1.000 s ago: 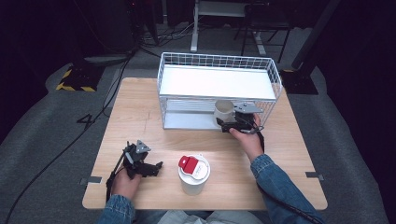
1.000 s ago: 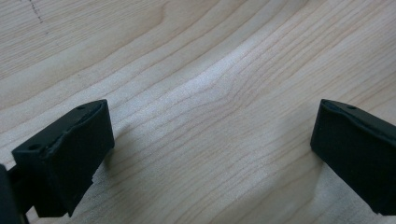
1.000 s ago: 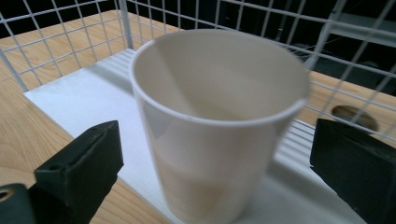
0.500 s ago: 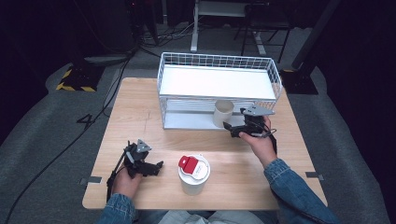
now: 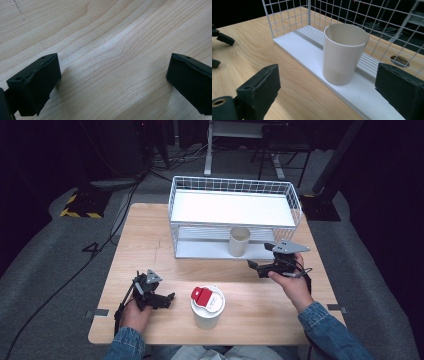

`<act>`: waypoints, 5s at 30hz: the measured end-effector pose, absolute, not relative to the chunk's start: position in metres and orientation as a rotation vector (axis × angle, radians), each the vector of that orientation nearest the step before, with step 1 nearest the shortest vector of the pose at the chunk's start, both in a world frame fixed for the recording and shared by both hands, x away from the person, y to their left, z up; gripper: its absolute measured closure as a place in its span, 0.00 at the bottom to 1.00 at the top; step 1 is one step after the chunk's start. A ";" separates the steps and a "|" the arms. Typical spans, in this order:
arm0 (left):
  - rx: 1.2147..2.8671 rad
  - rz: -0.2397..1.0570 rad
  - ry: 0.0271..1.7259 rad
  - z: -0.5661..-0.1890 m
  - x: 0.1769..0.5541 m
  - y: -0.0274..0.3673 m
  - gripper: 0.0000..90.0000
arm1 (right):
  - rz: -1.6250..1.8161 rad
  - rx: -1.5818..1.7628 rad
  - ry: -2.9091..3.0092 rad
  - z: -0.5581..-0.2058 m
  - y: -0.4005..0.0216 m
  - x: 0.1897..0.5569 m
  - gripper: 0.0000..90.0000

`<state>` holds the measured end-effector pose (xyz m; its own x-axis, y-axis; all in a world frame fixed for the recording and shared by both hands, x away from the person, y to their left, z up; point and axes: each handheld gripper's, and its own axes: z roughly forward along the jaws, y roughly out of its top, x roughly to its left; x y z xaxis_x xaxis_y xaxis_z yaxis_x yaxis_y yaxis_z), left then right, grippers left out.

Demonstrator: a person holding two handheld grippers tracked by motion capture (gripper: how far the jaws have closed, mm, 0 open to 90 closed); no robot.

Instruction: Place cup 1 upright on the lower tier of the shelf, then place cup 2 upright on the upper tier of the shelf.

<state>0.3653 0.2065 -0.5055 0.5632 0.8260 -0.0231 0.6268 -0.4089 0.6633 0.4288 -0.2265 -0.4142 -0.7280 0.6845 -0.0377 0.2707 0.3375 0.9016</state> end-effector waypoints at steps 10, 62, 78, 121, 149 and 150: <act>2.165 0.416 1.164 -0.506 0.365 0.206 0.00 | 1.378 0.865 2.213 -0.412 -0.258 0.407 0.08; 2.154 0.412 1.219 -0.505 0.357 0.202 0.00 | 1.001 1.062 2.411 -0.506 -0.336 0.352 0.00; 2.131 0.378 1.238 -0.502 0.356 0.208 0.00 | 0.990 1.127 2.378 -0.506 -0.332 0.352 0.00; 1.930 0.360 0.846 -0.451 0.263 0.189 0.00 | 0.995 1.114 2.387 -0.506 -0.332 0.354 0.00; 1.895 0.210 0.615 -0.466 0.272 0.135 0.00 | 0.995 1.113 2.387 -0.506 -0.332 0.354 0.00; 1.901 0.212 0.616 -0.467 0.274 0.133 0.00 | 0.996 1.113 2.386 -0.506 -0.332 0.354 0.00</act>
<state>0.2741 0.1331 -0.4672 0.8502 0.5086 -0.1357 0.3180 -0.2907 0.9024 0.3541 -0.3317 -0.5061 -0.6429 0.7659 0.0002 0.5389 0.4522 0.7107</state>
